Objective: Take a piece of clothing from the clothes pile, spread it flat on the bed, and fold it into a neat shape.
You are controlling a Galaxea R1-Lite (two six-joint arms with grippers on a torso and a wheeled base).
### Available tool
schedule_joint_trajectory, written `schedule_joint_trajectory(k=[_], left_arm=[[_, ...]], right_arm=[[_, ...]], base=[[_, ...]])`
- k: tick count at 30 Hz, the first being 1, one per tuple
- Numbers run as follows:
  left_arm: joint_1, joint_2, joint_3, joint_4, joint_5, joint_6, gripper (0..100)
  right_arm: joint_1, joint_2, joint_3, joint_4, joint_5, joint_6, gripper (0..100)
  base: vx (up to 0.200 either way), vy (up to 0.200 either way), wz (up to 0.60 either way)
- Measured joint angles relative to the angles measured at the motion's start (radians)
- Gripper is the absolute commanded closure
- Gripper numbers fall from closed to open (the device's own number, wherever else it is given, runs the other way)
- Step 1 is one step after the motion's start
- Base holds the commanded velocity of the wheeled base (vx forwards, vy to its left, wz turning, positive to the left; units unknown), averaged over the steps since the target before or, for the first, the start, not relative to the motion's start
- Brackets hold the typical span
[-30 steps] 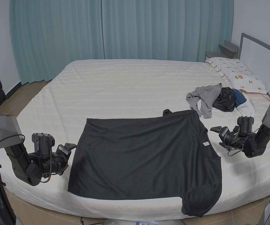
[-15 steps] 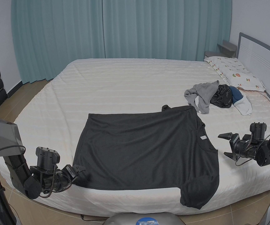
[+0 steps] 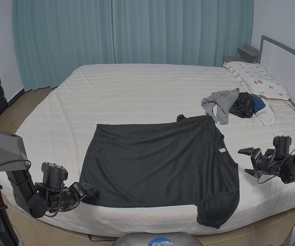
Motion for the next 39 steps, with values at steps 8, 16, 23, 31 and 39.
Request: schedule_joint_trajectory(k=[8,16,23,31,39], left_arm=[[-0.002,0.004,0.001,0.025,0.001,0.004,0],[0.011,0.008,-0.026,0.049,0.001,0.004,100],[0.016,0.009,-0.019,0.059,0.001,0.061,100],[0.024,-0.014,-0.005,0.153,0.003,0.11,100],[0.035,-0.073,-0.019,0.225,0.005,0.125,100]], right_arm=[[0.001,-0.002,0.002,0.0,0.0,-0.008,0],[0.002,-0.003,0.002,0.0,0.0,-0.009,0],[0.001,-0.002,0.001,0.0,-0.002,-0.009,0],[0.002,-0.004,0.012,0.001,-0.003,-0.048,0],[0.013,-0.008,0.068,0.011,-0.009,-0.194,0]], base=[[0.0,0.0,0.0],[0.0,0.0,0.0],[0.0,0.0,0.0],[0.0,0.0,0.0],[0.0,0.0,0.0]])
